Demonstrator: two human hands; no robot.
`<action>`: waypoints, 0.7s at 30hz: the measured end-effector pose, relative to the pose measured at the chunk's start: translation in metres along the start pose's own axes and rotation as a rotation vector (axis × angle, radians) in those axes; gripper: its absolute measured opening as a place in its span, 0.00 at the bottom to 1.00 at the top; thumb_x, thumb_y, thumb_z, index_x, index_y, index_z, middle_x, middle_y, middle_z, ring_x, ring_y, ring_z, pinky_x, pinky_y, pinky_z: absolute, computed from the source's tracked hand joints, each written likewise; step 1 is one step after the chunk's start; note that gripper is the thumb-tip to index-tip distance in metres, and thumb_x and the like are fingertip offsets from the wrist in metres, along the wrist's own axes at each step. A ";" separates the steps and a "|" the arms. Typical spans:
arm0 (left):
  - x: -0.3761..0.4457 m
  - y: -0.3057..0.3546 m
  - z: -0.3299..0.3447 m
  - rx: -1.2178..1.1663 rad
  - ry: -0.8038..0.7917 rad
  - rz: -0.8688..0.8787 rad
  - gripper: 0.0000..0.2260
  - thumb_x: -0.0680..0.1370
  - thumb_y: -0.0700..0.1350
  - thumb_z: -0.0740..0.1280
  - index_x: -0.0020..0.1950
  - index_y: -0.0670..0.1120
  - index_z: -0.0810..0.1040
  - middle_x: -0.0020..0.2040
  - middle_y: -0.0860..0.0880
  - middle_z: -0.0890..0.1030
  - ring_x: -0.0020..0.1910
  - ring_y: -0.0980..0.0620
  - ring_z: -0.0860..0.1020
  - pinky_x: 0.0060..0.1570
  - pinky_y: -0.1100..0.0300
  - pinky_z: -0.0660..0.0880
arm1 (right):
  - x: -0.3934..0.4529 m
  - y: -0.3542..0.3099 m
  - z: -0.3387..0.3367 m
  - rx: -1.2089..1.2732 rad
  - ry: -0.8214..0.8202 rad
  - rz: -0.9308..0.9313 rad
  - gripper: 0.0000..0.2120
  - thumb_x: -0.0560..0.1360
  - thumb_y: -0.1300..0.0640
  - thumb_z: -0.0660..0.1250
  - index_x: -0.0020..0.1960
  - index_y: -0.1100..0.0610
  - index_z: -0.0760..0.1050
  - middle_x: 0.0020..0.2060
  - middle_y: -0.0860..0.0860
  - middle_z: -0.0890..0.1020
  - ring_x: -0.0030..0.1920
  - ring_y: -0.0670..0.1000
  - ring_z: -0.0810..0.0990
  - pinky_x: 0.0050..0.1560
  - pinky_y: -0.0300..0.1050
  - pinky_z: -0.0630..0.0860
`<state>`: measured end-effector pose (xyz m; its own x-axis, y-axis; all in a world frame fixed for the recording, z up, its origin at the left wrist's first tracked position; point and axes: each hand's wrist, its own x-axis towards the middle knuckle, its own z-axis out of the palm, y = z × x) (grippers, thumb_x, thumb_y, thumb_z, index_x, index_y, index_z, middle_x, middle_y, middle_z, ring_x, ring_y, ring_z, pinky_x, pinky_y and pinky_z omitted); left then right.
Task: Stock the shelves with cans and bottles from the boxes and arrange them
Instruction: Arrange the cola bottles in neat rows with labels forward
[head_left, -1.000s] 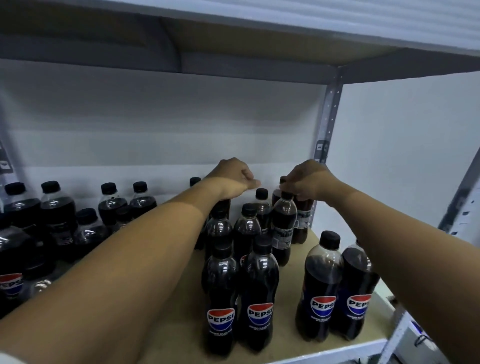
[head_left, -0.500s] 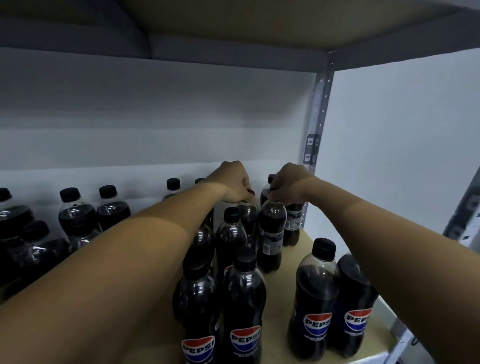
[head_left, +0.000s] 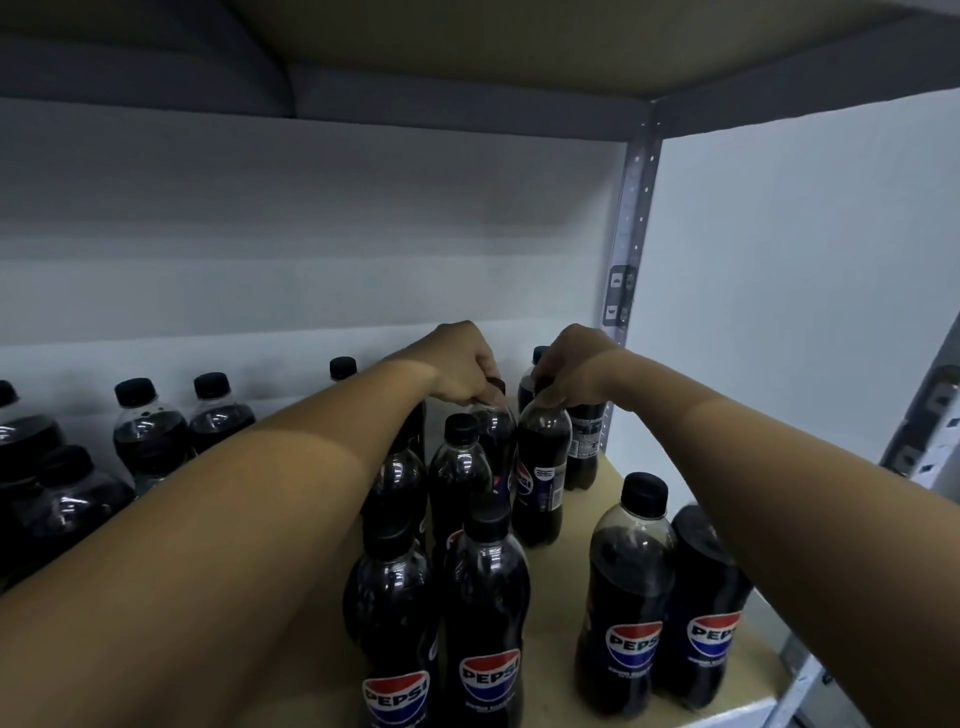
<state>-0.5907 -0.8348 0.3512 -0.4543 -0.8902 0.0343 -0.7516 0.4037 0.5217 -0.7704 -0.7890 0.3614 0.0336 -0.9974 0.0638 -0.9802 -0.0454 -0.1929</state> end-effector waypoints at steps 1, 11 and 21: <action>-0.001 -0.001 -0.002 -0.028 -0.021 0.002 0.08 0.74 0.47 0.79 0.49 0.46 0.86 0.47 0.46 0.87 0.49 0.47 0.86 0.57 0.49 0.82 | -0.001 0.000 -0.001 0.035 0.000 0.000 0.15 0.73 0.54 0.76 0.59 0.54 0.84 0.48 0.48 0.83 0.47 0.49 0.77 0.44 0.39 0.74; 0.004 -0.002 -0.002 0.014 -0.049 -0.006 0.08 0.75 0.47 0.78 0.50 0.44 0.87 0.45 0.46 0.88 0.48 0.47 0.86 0.58 0.50 0.82 | 0.002 0.001 0.000 -0.081 -0.015 0.011 0.15 0.75 0.48 0.72 0.60 0.53 0.83 0.51 0.51 0.82 0.52 0.52 0.80 0.49 0.42 0.77; 0.006 -0.002 0.002 -0.097 -0.057 -0.006 0.09 0.74 0.41 0.79 0.51 0.40 0.86 0.46 0.43 0.87 0.45 0.47 0.87 0.52 0.52 0.84 | 0.003 -0.001 0.003 -0.045 0.013 0.051 0.21 0.71 0.44 0.76 0.59 0.54 0.83 0.47 0.50 0.84 0.50 0.51 0.81 0.45 0.40 0.77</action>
<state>-0.5930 -0.8409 0.3486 -0.4787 -0.8778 -0.0166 -0.7056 0.3733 0.6023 -0.7692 -0.7926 0.3591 -0.0187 -0.9975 0.0681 -0.9883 0.0081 -0.1521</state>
